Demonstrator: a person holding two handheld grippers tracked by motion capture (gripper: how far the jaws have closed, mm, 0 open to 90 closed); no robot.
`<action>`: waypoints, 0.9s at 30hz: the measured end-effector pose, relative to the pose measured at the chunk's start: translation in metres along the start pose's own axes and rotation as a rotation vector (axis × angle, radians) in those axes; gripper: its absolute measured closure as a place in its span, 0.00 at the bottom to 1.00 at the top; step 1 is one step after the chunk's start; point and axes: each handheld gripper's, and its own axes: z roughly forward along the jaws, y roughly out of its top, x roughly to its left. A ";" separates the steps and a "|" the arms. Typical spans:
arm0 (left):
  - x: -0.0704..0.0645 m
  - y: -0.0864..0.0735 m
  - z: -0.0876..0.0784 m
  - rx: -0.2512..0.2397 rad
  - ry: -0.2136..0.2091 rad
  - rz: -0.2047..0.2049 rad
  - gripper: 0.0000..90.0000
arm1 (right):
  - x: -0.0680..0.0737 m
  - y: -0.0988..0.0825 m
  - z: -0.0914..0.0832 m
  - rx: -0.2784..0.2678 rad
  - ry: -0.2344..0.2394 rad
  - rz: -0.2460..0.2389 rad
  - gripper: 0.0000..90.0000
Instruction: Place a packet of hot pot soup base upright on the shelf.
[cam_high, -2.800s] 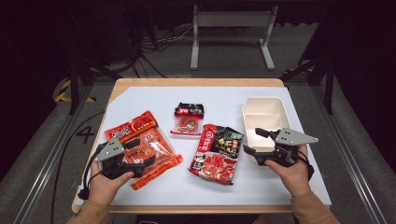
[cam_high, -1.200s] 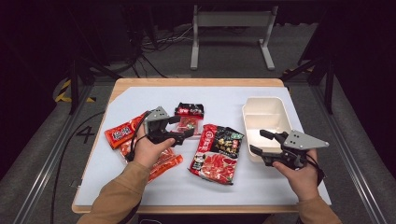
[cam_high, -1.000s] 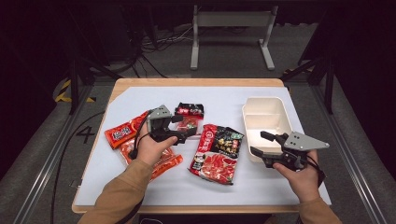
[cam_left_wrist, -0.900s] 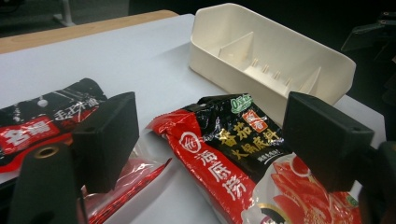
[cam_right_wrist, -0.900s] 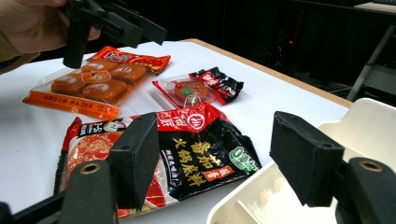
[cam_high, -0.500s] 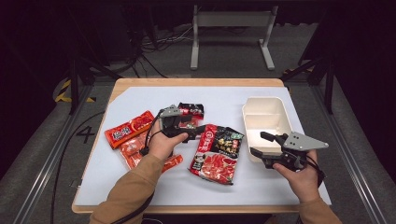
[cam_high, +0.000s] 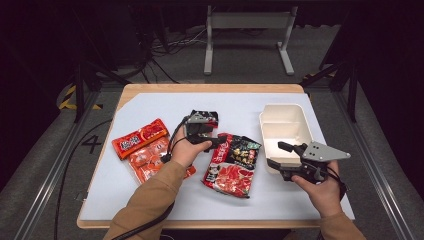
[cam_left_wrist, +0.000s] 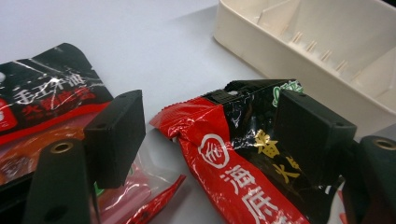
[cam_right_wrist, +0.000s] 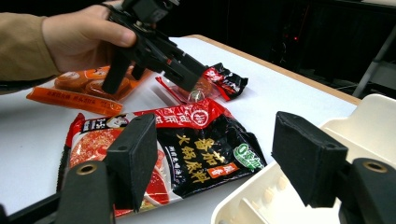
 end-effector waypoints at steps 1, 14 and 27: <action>0.000 0.000 0.000 0.000 0.000 0.000 0.29 | 0.000 0.000 0.000 -0.002 0.001 0.003 0.35; 0.013 0.000 0.025 0.119 -0.041 -0.020 0.38 | -0.001 -0.002 0.002 0.004 0.010 0.012 0.34; 0.012 0.001 0.040 0.237 -0.022 -0.018 0.44 | 0.001 -0.001 0.001 0.004 0.005 0.005 0.34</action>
